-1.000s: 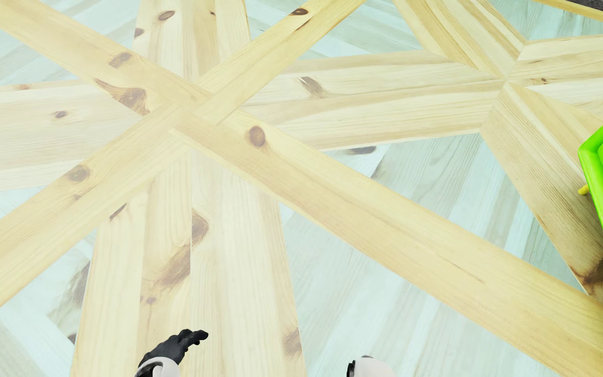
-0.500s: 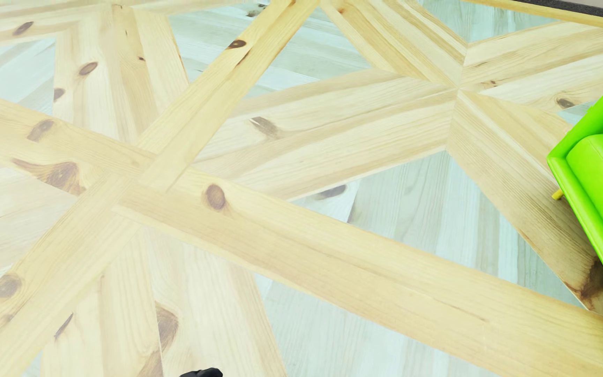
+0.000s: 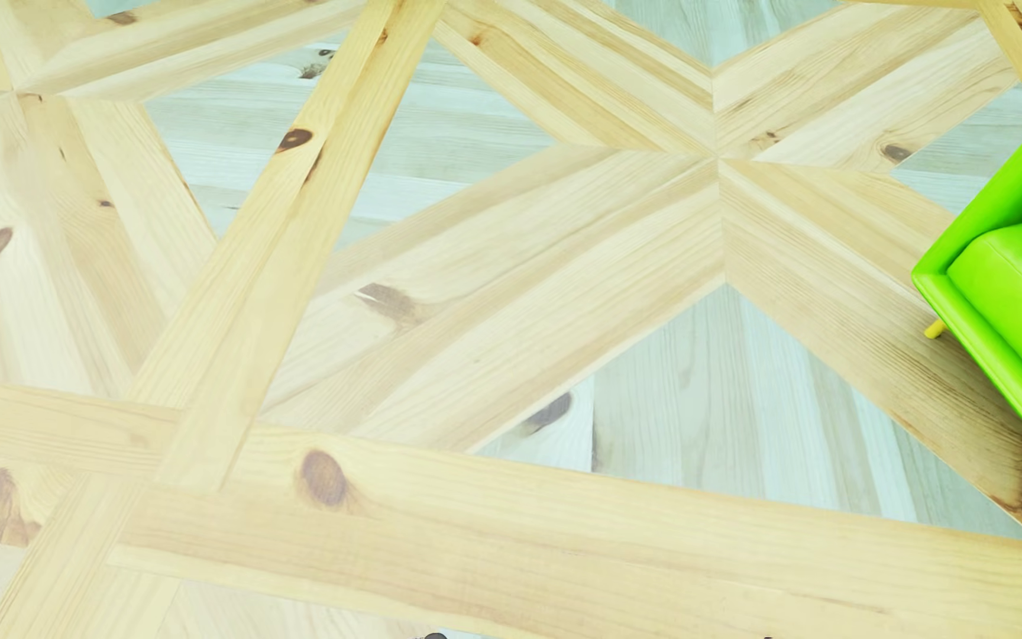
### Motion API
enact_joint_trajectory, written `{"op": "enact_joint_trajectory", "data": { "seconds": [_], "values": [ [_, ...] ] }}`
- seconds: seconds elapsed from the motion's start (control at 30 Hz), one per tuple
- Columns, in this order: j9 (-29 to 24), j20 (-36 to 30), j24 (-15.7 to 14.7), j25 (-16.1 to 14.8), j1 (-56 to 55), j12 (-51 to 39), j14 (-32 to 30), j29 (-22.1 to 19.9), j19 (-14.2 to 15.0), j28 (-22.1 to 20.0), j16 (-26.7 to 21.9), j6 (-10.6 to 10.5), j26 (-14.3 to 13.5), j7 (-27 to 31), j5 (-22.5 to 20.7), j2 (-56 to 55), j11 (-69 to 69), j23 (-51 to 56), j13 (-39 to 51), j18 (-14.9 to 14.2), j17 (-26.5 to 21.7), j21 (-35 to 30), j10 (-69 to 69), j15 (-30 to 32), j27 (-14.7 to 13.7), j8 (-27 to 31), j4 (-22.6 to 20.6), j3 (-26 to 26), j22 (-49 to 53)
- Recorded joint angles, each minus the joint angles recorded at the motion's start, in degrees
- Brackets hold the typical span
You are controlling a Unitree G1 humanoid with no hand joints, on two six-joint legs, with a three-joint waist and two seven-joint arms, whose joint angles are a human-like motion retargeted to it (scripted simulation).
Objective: Walk to the green armchair
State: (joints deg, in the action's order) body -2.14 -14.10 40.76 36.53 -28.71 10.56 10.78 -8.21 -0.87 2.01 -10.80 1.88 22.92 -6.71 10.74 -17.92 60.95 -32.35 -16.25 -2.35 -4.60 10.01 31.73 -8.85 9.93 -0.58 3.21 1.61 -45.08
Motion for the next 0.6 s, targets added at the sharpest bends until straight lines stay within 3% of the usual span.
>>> {"op": "enact_joint_trajectory", "data": {
  "seconds": [0.07, 0.1, 0.17, 0.2, 0.3, 0.33, 0.37, 0.4, 0.43, 0.47, 0.5, 0.53, 0.57, 0.6],
  "values": [
    [-0.1, -1.6, 1.1, 2.2, 5.5, -4.1, 3.0, 3.3, -3.1, 0.2, -0.4, 1.0, -1.5, -2.7, 4.6, -8.7, 11.3, -4.0, -0.6, 0.8, 0.1, -3.3, -2.3, 1.5, 2.1, -2.2, -1.6, 1.5, 1.7],
    [-0.1, -1.9, 1.3, 2.9, 8.0, -6.4, 4.3, 7.0, -2.8, -0.8, -0.8, 1.2, -2.3, -3.5, 5.0, -12.0, 12.7, -5.2, -1.4, 1.0, -0.1, -4.0, -3.5, 0.4, 2.6, -4.0, -2.2, 2.3, 3.2],
    [0.1, -2.5, 1.6, 3.0, 12.1, -10.6, 7.3, 11.0, 1.1, -2.8, -1.4, 1.3, -3.8, -5.1, 2.5, -17.6, 8.5, -6.1, -3.2, 1.4, 0.4, -2.7, -4.5, -2.1, 3.7, -7.9, -3.2, 3.6, 7.0],
    [0.3, -2.8, 1.7, 2.8, 14.0, -12.6, 9.2, 10.8, 4.4, -3.5, -1.9, 1.3, -4.6, -6.2, 0.7, -19.6, 3.5, -6.1, -4.2, 1.5, 0.9, -1.6, -4.8, -3.3, 4.1, -10.0, -3.6, 4.1, 9.2],
    [1.2, -2.7, 0.9, 1.5, 20.2, -17.3, 13.9, 6.9, 9.7, -5.6, -3.2, 1.2, -6.3, -10.2, -3.6, -20.1, -21.9, -6.4, -6.2, 1.1, 3.4, 2.2, -6.5, -4.3, 4.9, -19.4, -5.0, 4.8, 14.5],
    [1.6, -2.5, 0.4, 1.0, 22.2, -18.4, 15.0, 6.5, 8.3, -5.6, -3.5, 1.1, -6.4, -11.5, -4.5, -18.5, -30.5, -6.7, -6.7, 0.8, 4.2, 3.0, -7.2, -2.6, 5.3, -23.8, -5.6, 5.0, 15.3],
    [2.0, -2.4, -0.1, 0.9, 24.0, -19.2, 15.6, 6.8, -4.2, -5.4, -3.6, 1.1, -6.2, -12.8, -4.4, -16.6, -34.6, -7.0, -7.1, 0.4, 4.8, 3.4, -7.2, -0.6, 5.3, -29.7, -6.2, 5.2, 15.5],
    [2.2, -2.4, -0.8, 1.0, 25.2, -19.7, 15.8, 7.3, -12.8, -5.3, -3.5, 0.9, -5.9, -13.5, -4.7, -15.1, -34.8, -7.0, -7.6, -0.2, 5.1, 3.6, -5.3, -2.6, 5.2, -30.7, -6.5, 5.7, 14.9],
    [2.2, -2.5, -1.8, 1.0, 25.3, -19.9, 14.4, 7.5, -13.3, -5.5, -3.1, 0.6, -5.2, -13.6, -4.9, -13.8, -33.6, -7.1, -8.0, -1.3, 5.5, 4.0, -1.1, -5.1, 5.1, -29.1, -5.9, 6.4, 13.4],
    [2.1, -2.8, -2.6, 0.8, 24.0, -19.8, 9.5, 7.1, -13.3, -5.8, -2.6, 0.4, -4.1, -13.4, -5.4, -12.3, -32.3, -7.3, -8.0, -2.6, 6.3, 4.7, 5.9, -6.9, 5.3, -27.9, -4.6, 7.0, 10.9],
    [1.9, -3.9, -2.9, 0.8, 21.5, -19.5, 2.0, 6.7, -13.3, -5.2, -2.2, 0.1, -2.9, -12.7, -6.1, -10.5, -31.6, -7.5, -7.7, -6.0, 7.0, 5.3, 14.1, -8.6, 5.6, -26.9, -2.9, 7.4, 7.6],
    [1.7, -6.0, -2.4, 1.2, 18.3, -19.2, -4.9, 6.7, -13.0, -3.2, -2.2, -0.2, -2.0, -11.8, -6.8, -8.4, -31.6, -7.5, -7.1, -9.0, 7.2, 5.2, 23.1, -9.7, 5.5, -25.7, -1.1, 7.4, 4.0],
    [1.6, -8.4, -1.6, 2.2, 14.7, -18.6, -7.9, 7.4, -12.2, -0.2, -2.7, -0.4, -1.7, -11.2, -7.6, -6.5, -31.9, -7.2, -6.1, -11.0, 6.7, 4.1, 31.5, -10.5, 4.8, -24.2, 1.1, 7.3, 0.9],
    [1.5, -9.9, -1.0, 3.2, 11.1, -17.4, -7.1, 8.3, -11.2, 2.2, -3.4, -0.8, -1.8, -11.3, -8.8, -4.8, -32.3, -6.8, -4.6, -9.6, 5.8, 2.7, 38.4, -11.2, 3.7, -22.0, 4.1, 6.8, -1.1]
  ]
}}
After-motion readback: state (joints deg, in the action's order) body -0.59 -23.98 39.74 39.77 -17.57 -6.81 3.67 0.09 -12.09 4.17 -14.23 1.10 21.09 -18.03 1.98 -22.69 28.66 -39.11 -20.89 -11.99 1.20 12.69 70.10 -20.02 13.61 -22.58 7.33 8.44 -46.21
